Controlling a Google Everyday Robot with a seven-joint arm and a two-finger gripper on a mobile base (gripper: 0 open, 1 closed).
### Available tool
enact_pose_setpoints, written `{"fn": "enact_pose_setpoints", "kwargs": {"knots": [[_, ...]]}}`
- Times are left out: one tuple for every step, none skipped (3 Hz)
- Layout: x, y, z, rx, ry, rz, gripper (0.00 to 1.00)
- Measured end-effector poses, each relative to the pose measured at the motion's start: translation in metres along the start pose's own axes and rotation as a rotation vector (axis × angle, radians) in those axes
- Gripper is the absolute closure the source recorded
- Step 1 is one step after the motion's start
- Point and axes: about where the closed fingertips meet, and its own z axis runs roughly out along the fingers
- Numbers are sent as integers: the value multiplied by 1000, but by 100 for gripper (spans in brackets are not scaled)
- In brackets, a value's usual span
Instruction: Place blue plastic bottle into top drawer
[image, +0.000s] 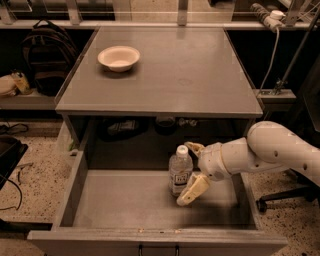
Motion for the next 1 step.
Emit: {"fn": "enact_pose_setpoints", "kwargs": {"knots": [[0,0,0,0,0,0,0]]}}
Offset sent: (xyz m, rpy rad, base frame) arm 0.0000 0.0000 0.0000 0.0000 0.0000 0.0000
